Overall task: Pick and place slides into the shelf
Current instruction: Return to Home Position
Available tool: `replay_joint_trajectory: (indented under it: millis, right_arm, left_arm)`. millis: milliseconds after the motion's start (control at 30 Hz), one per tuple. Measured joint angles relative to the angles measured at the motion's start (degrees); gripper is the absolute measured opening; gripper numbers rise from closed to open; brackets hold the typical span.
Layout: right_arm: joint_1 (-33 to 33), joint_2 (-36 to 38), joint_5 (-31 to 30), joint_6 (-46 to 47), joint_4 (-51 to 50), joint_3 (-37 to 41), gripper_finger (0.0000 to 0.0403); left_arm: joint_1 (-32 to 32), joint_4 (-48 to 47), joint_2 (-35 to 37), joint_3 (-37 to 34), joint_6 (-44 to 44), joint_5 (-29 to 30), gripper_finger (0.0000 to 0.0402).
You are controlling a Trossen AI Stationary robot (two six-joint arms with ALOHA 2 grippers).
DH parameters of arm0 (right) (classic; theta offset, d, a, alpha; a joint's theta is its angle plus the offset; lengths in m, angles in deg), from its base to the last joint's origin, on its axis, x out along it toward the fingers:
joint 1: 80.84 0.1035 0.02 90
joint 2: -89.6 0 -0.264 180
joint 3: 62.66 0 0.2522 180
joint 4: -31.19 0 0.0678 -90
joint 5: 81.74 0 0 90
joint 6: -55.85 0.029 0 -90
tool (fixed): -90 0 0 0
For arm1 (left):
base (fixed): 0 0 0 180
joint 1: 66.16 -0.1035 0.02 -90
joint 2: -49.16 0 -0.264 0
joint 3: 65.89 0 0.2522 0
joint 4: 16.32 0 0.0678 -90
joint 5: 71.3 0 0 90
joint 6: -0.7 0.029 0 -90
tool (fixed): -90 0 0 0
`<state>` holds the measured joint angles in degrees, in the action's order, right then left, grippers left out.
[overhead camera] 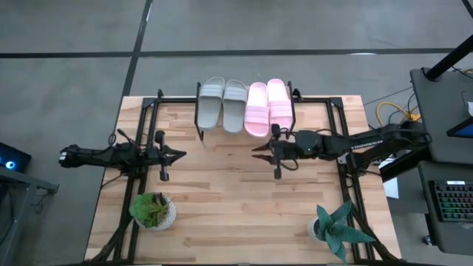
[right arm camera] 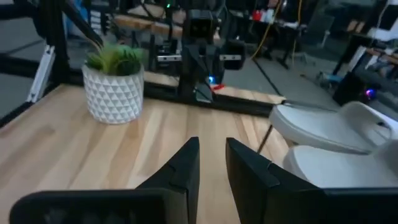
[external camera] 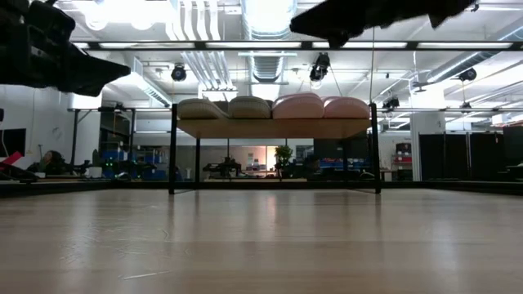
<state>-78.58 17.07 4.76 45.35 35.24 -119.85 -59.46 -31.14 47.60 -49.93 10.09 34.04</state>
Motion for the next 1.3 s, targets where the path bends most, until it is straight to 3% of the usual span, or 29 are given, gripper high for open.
replay_joint_trajectory:
  millis: [267,567,733,867,967,1200,1300]
  right_arm:
    - [0.0,6.3,-0.1,1.4,5.6,10.6,0.0068]
    - [0.1,27.1,-1.0,0.0,4.8,24.4,0.0068]
    - [0.1,38.8,-1.1,3.8,4.6,32.2,0.0067]
    - [0.1,49.1,-1.8,4.3,-4.6,34.3,0.0058]
    - [0.1,56.7,-5.8,4.0,-13.2,34.4,0.0033]
    - [0.1,70.3,-5.1,4.1,-22.1,37.2,0.0009]
    - [0.1,72.6,-5.1,4.5,-22.5,38.2,0.0008]
  left_arm:
    - [0.0,-0.9,0.0,0.3,1.0,1.0,0.0]
    - [0.0,-0.9,0.0,0.5,1.7,2.7,0.0]
    - [0.0,-1.4,0.0,0.8,1.7,1.2,0.0]
    - [0.0,-1.4,0.0,1.2,1.6,1.2,0.0]
    - [0.0,-1.4,-0.1,1.6,1.5,1.2,0.0]
    - [0.0,-3.5,-0.1,1.4,-1.1,1.0,0.0]
    - [0.0,-4.0,-0.1,1.7,-1.7,-0.2,0.0]
